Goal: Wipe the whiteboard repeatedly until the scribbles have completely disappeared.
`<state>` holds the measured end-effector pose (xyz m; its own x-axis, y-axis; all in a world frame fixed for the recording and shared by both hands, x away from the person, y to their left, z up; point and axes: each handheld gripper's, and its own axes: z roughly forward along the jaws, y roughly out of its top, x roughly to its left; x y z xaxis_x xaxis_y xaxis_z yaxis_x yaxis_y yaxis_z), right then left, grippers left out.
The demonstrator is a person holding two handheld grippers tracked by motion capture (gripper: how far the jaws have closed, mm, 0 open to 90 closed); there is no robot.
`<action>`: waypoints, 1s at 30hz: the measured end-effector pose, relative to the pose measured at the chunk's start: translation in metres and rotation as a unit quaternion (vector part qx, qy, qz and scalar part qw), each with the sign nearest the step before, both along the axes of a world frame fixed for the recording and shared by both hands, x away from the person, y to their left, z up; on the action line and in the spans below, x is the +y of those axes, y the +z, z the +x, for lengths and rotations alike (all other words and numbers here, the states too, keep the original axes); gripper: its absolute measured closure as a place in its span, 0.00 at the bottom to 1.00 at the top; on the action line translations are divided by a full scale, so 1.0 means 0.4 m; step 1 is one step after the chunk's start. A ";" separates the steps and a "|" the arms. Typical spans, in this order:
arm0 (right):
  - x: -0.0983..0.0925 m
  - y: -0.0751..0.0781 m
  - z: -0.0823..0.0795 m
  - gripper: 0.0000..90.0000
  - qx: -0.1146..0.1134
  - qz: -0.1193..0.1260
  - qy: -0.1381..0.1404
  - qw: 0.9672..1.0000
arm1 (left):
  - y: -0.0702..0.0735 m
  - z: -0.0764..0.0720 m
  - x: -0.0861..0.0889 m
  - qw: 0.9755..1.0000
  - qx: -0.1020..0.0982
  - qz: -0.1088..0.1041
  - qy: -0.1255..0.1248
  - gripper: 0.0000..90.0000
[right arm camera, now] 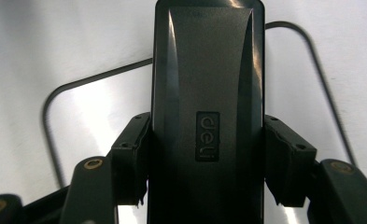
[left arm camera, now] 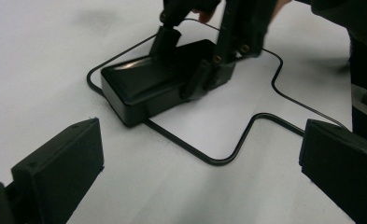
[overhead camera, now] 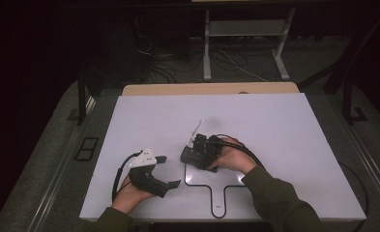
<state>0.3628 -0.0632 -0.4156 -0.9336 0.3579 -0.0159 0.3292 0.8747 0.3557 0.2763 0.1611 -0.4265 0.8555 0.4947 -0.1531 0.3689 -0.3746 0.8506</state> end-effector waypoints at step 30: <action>0.000 0.001 0.043 0.43 -0.006 -0.001 -0.022 1.000 | -0.001 0.000 0.001 1.000 -0.001 0.002 0.000 0.00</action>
<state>0.3801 -0.0631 -0.4152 -0.9165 0.3990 -0.0277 0.3635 0.8600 0.3581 0.2764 0.1616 -0.4267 0.8556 0.4955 -0.1499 0.3678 -0.3782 0.8495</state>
